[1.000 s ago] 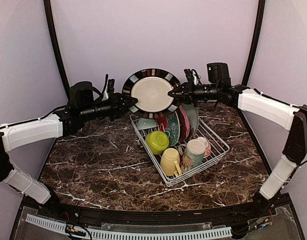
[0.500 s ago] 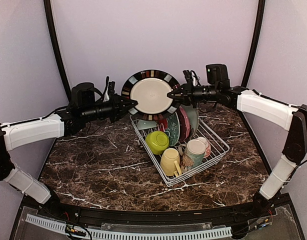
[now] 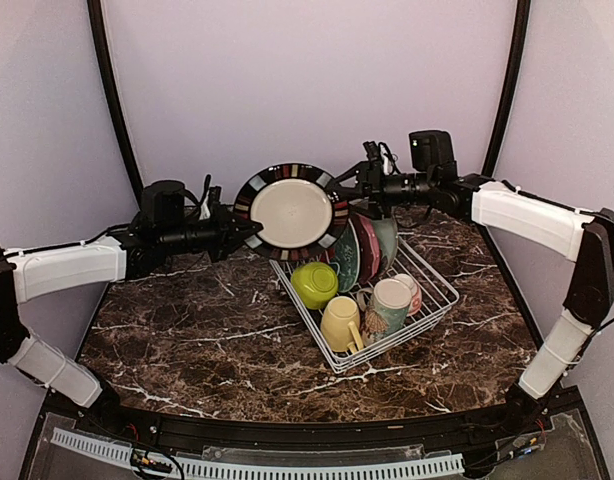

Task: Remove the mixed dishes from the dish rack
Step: Pass from the right arm to the left, then place the plate at the corner of the board.

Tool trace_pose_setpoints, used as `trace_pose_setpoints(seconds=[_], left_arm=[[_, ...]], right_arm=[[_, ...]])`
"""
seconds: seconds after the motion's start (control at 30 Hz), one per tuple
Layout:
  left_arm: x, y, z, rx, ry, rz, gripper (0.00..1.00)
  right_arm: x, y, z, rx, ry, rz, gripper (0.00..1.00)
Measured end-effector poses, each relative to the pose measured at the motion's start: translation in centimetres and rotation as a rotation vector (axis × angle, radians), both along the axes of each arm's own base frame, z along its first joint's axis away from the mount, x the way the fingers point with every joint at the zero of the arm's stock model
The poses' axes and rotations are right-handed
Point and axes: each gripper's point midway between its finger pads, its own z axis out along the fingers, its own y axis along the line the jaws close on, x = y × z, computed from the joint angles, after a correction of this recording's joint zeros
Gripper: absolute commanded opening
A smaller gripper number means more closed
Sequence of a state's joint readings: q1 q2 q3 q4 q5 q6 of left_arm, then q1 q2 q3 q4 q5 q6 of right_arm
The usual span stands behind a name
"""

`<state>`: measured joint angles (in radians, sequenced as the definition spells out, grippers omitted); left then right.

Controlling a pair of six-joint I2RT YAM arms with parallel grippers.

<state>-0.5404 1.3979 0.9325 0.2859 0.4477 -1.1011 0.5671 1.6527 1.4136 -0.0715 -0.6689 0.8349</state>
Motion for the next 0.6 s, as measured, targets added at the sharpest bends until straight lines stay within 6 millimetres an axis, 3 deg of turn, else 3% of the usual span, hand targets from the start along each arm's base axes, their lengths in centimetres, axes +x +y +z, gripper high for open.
trace_pose_setpoints(seconds=[0.13, 0.23, 0.43, 0.6], left_arm=[[0.4, 3.0, -1.8, 0.003, 0.063, 0.052, 0.01], [1.3, 6.6, -2.7, 0.001, 0.103, 0.136, 0.01], [2.6, 13.8, -1.2, -0.018, 0.100, 0.302, 0.01], [3.7, 19.1, -0.2, -0.036, 0.075, 0.414, 0.01]], right_arm=[[0.4, -0.4, 0.0, -0.024, -0.020, -0.013, 0.85], [0.8, -0.9, 0.6, -0.045, -0.051, -0.031, 0.87], [2.4, -3.4, 0.7, -0.165, -0.101, -0.120, 0.98], [4.2, -7.0, 1.1, -0.350, -0.155, -0.273, 0.99]])
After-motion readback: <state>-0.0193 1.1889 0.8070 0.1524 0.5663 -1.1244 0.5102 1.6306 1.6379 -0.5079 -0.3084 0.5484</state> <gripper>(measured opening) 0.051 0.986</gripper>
